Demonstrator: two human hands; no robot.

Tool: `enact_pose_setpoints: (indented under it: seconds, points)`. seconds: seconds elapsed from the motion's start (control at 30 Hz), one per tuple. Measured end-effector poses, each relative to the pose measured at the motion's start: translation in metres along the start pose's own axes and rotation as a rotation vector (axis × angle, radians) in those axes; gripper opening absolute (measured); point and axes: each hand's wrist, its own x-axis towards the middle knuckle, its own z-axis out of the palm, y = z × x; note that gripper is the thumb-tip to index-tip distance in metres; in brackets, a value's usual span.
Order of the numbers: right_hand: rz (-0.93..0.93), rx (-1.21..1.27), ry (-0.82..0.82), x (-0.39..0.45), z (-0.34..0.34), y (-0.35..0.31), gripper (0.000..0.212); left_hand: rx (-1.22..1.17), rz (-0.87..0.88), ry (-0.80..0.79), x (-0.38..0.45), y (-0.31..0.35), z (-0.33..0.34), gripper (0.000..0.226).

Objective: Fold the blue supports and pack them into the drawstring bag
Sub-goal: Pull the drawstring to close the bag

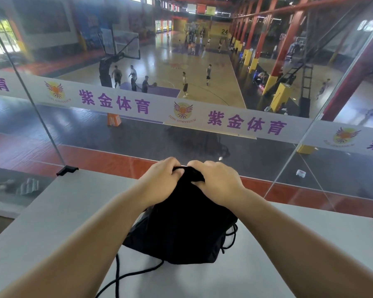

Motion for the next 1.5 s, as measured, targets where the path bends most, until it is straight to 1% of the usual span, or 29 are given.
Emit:
enact_pose_setpoints:
  seconds: [0.07,0.13,0.2,0.3,0.37,0.47,0.57,0.67,0.7,0.77,0.8,0.83,0.87,0.93,1.0,1.03,1.07,1.1,1.17,1.23,1.27,1.33,1.4,1.43,1.47,1.5]
  points:
    - [-0.01,-0.075,0.008,0.0,0.001,0.0,0.033,-0.006,0.011,-0.004,0.001,-0.001,-0.003,0.026]
    - [-0.033,-0.113,0.013,-0.002,-0.001,0.001,0.033,-0.009,0.008,0.038,0.002,-0.008,-0.011,0.029]
    - [-0.03,-0.103,0.019,-0.005,-0.005,0.007,0.034,-0.008,-0.021,0.104,0.003,-0.018,-0.022,0.028]
    - [0.06,-0.103,0.013,-0.016,-0.012,0.033,0.038,-0.041,-0.094,0.286,0.005,-0.039,-0.04,0.026]
    - [0.108,-0.107,0.012,-0.023,-0.014,0.048,0.036,-0.03,-0.124,0.335,0.005,-0.05,-0.046,0.025]
    - [0.097,-0.011,0.024,-0.021,-0.014,0.049,0.03,0.033,-0.111,0.299,0.01,-0.053,-0.038,0.029]
    - [0.087,0.142,0.003,-0.017,-0.009,0.045,0.04,0.044,-0.108,0.182,0.011,-0.053,-0.022,0.033]
    - [0.1,0.244,0.027,-0.02,-0.007,0.047,0.046,0.076,-0.157,0.023,0.011,-0.047,-0.002,0.027]
    - [0.114,0.282,0.022,-0.023,-0.008,0.046,0.049,0.086,-0.161,-0.009,0.011,-0.043,0.006,0.03]
    - [0.144,0.396,-0.013,-0.027,-0.01,0.045,0.054,0.054,-0.155,-0.033,0.008,-0.027,0.017,0.059]
    - [0.154,0.464,-0.024,-0.03,-0.012,0.044,0.053,0.036,-0.113,-0.02,0.006,-0.016,0.02,0.07]
    - [0.163,0.53,-0.017,-0.032,-0.014,0.045,0.049,0.041,-0.041,-0.01,0.004,-0.006,0.024,0.075]
    - [0.177,0.59,0.017,-0.034,-0.017,0.045,0.043,0.067,0.04,-0.005,0.004,0.003,0.027,0.075]
    - [0.249,0.654,0.159,-0.038,-0.025,0.048,0.028,0.111,0.167,0.0,0.009,0.014,0.034,0.061]
    - [0.331,0.56,0.324,-0.046,-0.034,0.058,0.021,0.122,0.211,-0.011,0.016,0.019,0.04,0.043]
    - [0.368,0.479,0.37,-0.051,-0.036,0.065,0.02,0.112,0.214,0.0,0.018,0.019,0.044,0.038]
    - [0.408,0.402,0.372,-0.056,-0.038,0.073,0.02,0.097,0.206,0.033,0.021,0.018,0.047,0.036]
    - [0.458,0.339,0.327,-0.062,-0.038,0.082,0.02,0.078,0.188,0.078,0.021,0.017,0.05,0.035]
    - [0.567,0.278,0.124,-0.073,-0.036,0.094,0.018,0.047,0.131,0.161,0.023,0.014,0.054,0.04]
    - [0.611,0.279,-0.095,-0.078,-0.033,0.097,0.028,0.038,0.043,0.175,0.024,0.012,0.056,0.051]
    - [0.603,0.285,-0.161,-0.079,-0.032,0.095,0.037,0.042,0.006,0.167,0.024,0.012,0.056,0.054]
    - [0.558,0.322,-0.199,-0.077,-0.03,0.087,0.055,0.061,-0.035,0.153,0.024,0.013,0.055,0.056]
    - [0.508,0.396,-0.194,-0.071,-0.026,0.076,0.064,0.102,-0.037,0.144,0.023,0.013,0.053,0.055]
    - [0.471,0.408,-0.2,-0.066,-0.024,0.07,0.061,0.12,-0.033,0.141,0.024,0.013,0.052,0.053]
    - [0.427,0.393,-0.203,-0.062,-0.02,0.066,0.054,0.131,-0.033,0.136,0.024,0.012,0.05,0.051]
    - [0.384,0.366,-0.198,-0.057,-0.016,0.062,0.041,0.123,-0.033,0.126,0.025,0.01,0.049,0.049]
